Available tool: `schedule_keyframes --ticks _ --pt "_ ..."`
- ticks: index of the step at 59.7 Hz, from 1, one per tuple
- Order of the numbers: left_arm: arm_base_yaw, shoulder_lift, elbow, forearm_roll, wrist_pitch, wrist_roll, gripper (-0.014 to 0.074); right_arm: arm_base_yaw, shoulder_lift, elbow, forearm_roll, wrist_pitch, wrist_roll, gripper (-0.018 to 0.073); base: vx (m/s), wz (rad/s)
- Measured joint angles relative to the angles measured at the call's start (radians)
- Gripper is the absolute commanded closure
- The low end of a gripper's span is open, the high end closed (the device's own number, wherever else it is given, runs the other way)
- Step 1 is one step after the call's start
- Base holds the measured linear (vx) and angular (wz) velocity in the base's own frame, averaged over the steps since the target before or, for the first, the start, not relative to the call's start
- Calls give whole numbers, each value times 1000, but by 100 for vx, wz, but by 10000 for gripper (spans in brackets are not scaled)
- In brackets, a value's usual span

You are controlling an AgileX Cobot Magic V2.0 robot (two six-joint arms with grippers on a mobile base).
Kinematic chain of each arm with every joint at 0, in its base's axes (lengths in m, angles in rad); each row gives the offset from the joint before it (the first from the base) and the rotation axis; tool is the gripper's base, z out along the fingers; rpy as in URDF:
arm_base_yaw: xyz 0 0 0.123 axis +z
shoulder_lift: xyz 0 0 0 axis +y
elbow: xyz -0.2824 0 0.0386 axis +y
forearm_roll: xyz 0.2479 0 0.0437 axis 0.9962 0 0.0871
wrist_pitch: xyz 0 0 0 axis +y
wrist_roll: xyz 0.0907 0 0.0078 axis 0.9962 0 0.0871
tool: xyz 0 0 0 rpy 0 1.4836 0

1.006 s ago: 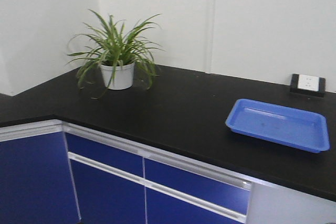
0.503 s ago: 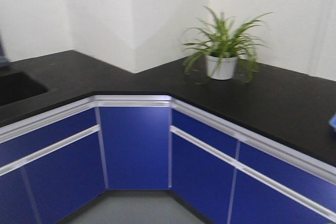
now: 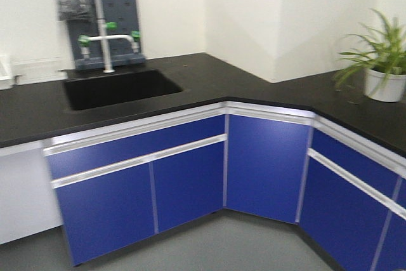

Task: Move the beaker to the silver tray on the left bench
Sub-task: 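Turn the base toward the bench with the silver tray, holding beaker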

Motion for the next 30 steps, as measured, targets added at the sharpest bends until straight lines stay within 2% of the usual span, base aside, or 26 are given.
schedule_keyframes --ticks 30 --pt "0 0 0 0 0 0 595 0 0 0 0 0 0 570 -11 57"
